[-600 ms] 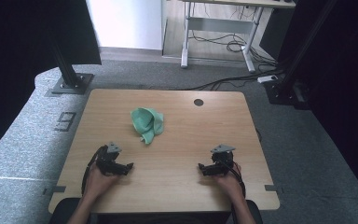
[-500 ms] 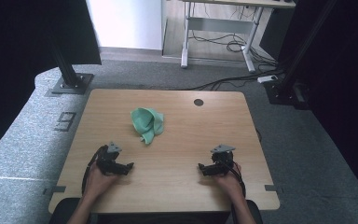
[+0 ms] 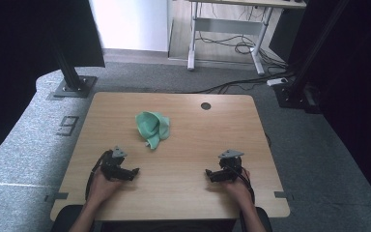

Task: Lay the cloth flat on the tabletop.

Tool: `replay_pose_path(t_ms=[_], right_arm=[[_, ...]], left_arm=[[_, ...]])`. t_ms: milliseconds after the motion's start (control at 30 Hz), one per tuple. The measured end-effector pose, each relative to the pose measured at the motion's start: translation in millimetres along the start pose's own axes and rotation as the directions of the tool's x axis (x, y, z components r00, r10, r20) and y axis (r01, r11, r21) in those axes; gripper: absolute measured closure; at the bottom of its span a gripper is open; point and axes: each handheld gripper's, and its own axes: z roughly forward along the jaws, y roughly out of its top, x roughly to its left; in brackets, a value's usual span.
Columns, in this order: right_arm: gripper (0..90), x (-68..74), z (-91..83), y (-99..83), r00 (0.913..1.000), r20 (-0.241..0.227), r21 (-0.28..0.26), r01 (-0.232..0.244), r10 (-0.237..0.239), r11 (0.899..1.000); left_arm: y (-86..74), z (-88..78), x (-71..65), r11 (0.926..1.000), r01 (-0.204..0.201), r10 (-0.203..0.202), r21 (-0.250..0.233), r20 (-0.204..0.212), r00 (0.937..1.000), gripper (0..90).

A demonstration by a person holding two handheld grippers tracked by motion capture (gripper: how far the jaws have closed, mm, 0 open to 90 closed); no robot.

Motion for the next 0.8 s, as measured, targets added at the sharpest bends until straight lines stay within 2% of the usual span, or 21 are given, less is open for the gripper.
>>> replay_pose_path(t_ms=[133, 200, 333, 400, 500, 667, 767, 800], right_arm=[[0.0, 0.1, 0.0, 0.0, 1.0000, 0.000, 0.000, 0.000, 0.000, 1.000], [0.0, 0.1, 0.0, 0.0, 1.0000, 0.000, 0.000, 0.000, 0.000, 1.000], [0.0, 0.1, 0.0, 0.0, 1.0000, 0.001, 0.000, -0.001, 0.001, 1.000], [0.0, 0.2, -0.1, -0.1, 1.0000, 0.002, 0.000, -0.001, 0.001, 1.000], [0.0, 0.2, -0.1, -0.1, 1.0000, 0.002, 0.000, -0.001, 0.001, 1.000], [0.0, 0.4, -0.2, -0.2, 1.0000, 0.004, -0.001, -0.003, 0.003, 1.000], [0.0, 0.4, -0.2, -0.2, 1.0000, 0.004, 0.000, -0.003, 0.003, 1.000], [0.0, 0.4, -0.2, -0.2, 1.0000, 0.004, 0.000, -0.003, 0.003, 1.000]], left_arm=[[0.4, -0.6, 0.3, 1.0000, -0.001, 0.001, 0.002, 0.001, 1.0000, 0.3], [1.9, -1.8, 0.4, 1.0000, 0.000, 0.000, 0.005, 0.003, 1.0000, 3.7], [4.8, -2.6, 1.5, 0.9999, 0.007, -0.007, 0.012, 0.019, 0.9998, 8.0], [8.2, -3.7, 1.8, 1.0000, 0.010, -0.010, 0.000, 0.037, 0.9993, 10.0], [11.1, -4.7, 0.5, 1.0000, -0.003, 0.004, -0.007, 0.036, 0.9993, 14.1], [23.3, -4.8, -2.9, 0.9990, -0.041, 0.042, -0.015, 0.039, 0.9984, 15.8], [29.1, -4.6, -2.7, 0.9985, -0.048, 0.049, -0.024, 0.041, 0.9980, 18.3], [36.5, -4.2, -2.7, 0.9981, -0.052, 0.053, -0.034, 0.049, 0.9974, 19.0]])
